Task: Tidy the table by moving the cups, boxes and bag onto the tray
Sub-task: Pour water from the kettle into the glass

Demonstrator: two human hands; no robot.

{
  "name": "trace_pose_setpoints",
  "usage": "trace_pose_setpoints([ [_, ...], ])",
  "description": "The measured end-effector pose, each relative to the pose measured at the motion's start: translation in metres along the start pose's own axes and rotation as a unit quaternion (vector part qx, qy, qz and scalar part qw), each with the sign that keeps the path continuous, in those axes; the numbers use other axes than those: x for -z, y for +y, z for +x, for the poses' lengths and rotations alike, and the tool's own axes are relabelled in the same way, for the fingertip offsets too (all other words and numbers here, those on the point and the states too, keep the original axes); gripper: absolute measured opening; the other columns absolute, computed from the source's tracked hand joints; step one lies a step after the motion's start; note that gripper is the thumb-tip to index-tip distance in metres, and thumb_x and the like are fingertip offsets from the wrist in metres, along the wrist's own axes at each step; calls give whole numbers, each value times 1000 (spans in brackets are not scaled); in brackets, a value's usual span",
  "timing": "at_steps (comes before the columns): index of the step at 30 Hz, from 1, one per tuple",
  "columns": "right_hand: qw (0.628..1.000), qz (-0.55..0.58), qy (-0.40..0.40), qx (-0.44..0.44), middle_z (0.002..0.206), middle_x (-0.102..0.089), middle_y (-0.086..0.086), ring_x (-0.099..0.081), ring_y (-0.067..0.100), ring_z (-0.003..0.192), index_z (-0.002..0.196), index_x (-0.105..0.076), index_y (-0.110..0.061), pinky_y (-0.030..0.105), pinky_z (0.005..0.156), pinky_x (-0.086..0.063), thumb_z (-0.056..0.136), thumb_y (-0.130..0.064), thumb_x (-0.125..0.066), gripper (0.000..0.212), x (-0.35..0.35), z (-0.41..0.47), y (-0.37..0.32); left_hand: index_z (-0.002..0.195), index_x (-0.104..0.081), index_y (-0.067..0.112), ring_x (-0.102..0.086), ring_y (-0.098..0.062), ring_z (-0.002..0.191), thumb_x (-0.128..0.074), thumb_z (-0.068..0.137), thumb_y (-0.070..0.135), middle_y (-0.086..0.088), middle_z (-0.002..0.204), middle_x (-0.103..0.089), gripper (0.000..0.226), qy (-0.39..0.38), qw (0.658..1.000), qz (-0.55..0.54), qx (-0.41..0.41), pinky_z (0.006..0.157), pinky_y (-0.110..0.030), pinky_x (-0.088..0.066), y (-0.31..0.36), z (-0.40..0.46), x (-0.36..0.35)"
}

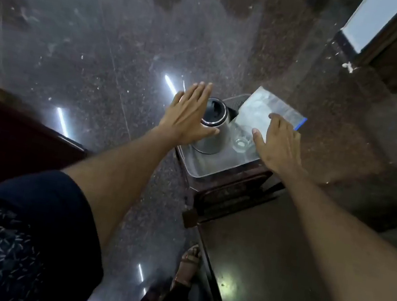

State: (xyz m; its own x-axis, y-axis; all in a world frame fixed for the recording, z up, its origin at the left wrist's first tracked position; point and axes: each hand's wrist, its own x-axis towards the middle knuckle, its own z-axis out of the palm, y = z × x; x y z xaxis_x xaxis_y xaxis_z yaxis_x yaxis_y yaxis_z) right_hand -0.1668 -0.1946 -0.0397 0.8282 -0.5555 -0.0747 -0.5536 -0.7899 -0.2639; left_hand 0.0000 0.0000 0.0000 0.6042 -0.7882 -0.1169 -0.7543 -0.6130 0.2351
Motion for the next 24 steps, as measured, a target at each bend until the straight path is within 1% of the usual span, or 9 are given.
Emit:
trace_pose_setpoints([
  [4,999,6,-35,7,145,-51,19,-50,40,132,146,-40,-3,54,107,-39,98,-45,-57,65,-42,17,4,166,-5,12,-13,-29,160,-72,76,72,-11,173,-14,128,-42,999,12,8,127,-52,-19,-19,17,-34],
  [6,999,4,-50,8,146,-50,19,-49,39,132,147,-39,-3,54,108,-39,96,-45,-61,69,-67,23,10,166,-6,13,-22,-30,157,-76,71,72,-11,171,-20,132,-51,999,16,7,125,-54,-24,-27,24,-53],
  [9,998,-4,-59,11,148,-48,19,-49,39,132,149,-35,-3,53,108,-39,94,-46,-64,76,-92,34,19,165,-10,15,-46,-37,140,-81,64,69,-12,161,-37,135,-40,999,12,3,115,-53,-35,-40,38,-73],
  [11,998,-2,-65,11,148,-48,20,-48,40,131,150,-33,-3,53,108,-39,91,-44,-67,79,-106,40,23,164,-12,17,-55,-40,128,-85,62,65,-15,152,-46,135,-39,999,-1,12,107,-55,-41,-46,47,-82],
  [13,998,12,-66,8,146,-48,21,-48,40,130,151,-31,-3,52,107,-39,89,-41,-70,82,-118,46,25,160,-20,20,-58,-42,120,-88,59,63,-15,141,-53,130,-34,999,-11,16,100,-55,-46,-50,55,-86],
  [15,998,21,-63,6,146,-47,21,-47,41,130,152,-29,-3,51,108,-39,88,-39,-72,85,-127,51,25,153,-30,21,-60,-41,117,-88,56,67,-13,134,-57,122,-29,999,-11,7,96,-55,-48,-55,62,-86],
  [18,998,31,-53,4,146,-47,22,-45,41,129,153,-30,-1,50,108,-40,86,-37,-76,89,-141,56,24,149,-34,21,-60,-36,119,-85,51,75,-8,138,-56,123,-28,999,-19,-22,93,-53,-51,-59,69,-87],
  [21,998,50,-39,-7,145,-46,20,-44,40,130,154,-32,-2,49,108,-41,84,-35,-79,90,-153,58,25,145,-36,23,-61,-32,116,-84,48,77,-3,138,-56,121,-26,998,-46,-42,84,-43,-50,-57,75,-87],
  [24,996,87,-18,-17,143,-47,18,-44,39,128,152,-36,-5,45,106,-41,80,-31,-84,90,-163,59,28,135,-40,22,-62,-32,110,-84,47,76,-1,133,-57,113,-38,997,-53,-50,84,-47,-52,-56,83,-87],
])
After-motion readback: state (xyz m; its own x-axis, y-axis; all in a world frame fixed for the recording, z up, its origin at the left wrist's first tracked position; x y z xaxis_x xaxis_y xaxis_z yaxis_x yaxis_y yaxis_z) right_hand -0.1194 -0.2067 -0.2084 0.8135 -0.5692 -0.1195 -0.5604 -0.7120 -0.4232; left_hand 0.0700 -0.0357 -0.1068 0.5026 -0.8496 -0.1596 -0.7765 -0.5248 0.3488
